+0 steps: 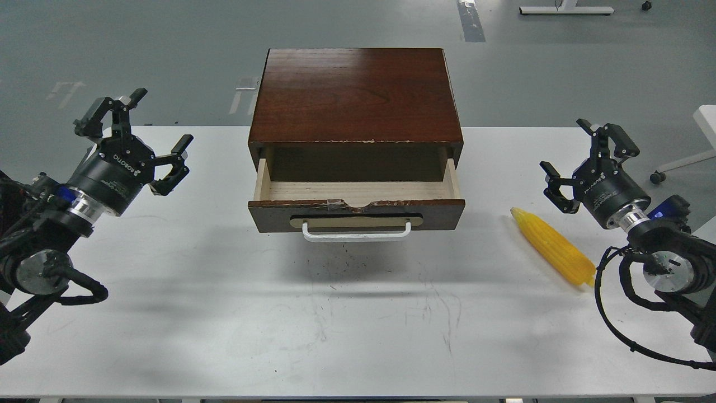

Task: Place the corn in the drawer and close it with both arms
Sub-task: 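Move the right gripper outward and lower it toward the yellow corn cob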

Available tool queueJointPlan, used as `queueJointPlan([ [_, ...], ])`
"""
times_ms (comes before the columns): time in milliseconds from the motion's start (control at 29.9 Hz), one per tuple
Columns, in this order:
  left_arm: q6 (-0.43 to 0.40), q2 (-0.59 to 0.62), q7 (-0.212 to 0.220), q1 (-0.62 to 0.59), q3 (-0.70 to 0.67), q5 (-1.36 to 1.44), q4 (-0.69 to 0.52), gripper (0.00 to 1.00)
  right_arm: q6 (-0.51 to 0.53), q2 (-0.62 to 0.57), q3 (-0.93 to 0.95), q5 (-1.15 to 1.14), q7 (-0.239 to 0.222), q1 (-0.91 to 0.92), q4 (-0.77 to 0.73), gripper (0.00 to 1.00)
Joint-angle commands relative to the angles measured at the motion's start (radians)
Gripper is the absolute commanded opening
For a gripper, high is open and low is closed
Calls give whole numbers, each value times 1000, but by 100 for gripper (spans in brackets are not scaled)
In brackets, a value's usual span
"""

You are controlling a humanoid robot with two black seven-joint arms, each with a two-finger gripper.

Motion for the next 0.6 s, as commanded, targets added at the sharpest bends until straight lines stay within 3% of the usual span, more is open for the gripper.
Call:
queueJointPlan([
  [0, -2, -1, 0, 1, -1, 5, -2, 100, 15, -97, 0, -114, 0, 45, 69, 100],
  [234, -8, -1, 0, 1, -1, 8, -10, 100, 11, -228, 0, -508, 0, 139, 95, 100],
  [402, -11, -7, 0, -1, -1, 9, -11, 100, 2, -367, -1, -931, 0, 148, 167, 100],
  [569, -11, -15, 0, -2, -1, 9, -13, 100, -37, -392, -46, -1217, 0, 134, 172, 100],
])
